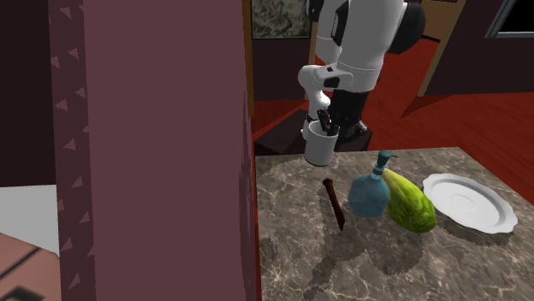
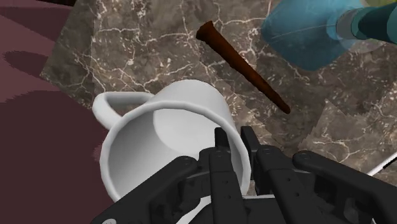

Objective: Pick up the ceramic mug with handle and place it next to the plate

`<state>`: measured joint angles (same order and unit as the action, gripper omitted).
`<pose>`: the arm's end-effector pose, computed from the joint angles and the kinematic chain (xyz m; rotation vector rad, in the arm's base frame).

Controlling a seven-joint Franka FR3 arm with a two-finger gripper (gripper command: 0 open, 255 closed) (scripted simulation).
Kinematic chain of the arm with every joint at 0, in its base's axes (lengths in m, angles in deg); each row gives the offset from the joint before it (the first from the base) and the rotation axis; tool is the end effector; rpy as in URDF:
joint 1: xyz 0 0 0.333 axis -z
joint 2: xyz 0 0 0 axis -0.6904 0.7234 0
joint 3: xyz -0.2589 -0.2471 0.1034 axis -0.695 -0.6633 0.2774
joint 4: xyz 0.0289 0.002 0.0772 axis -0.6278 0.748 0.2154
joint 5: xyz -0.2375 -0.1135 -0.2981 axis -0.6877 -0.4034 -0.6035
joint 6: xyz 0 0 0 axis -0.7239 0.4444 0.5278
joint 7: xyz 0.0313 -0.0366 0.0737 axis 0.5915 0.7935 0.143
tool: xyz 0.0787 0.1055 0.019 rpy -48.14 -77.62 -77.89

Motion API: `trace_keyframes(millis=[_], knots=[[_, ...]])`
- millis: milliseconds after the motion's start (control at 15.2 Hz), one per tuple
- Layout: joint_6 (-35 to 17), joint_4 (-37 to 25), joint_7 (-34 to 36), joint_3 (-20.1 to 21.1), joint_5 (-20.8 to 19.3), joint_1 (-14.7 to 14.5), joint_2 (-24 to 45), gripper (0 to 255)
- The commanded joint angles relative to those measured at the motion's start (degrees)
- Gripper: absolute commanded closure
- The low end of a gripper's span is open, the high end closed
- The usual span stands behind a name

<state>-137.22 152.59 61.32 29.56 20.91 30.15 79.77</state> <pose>0.5273 0.2864 0.5489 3.0724 -0.1948 0.0046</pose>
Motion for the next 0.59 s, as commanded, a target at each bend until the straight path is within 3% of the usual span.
trace_keyframes(millis=[0,528], knots=[[-0.25,2.48,2.3,1.12,0.61,-1.21,-2.17,255],[-1.3,11.66,10.01,5.42,3.84,-5.4,-10.43,255]])
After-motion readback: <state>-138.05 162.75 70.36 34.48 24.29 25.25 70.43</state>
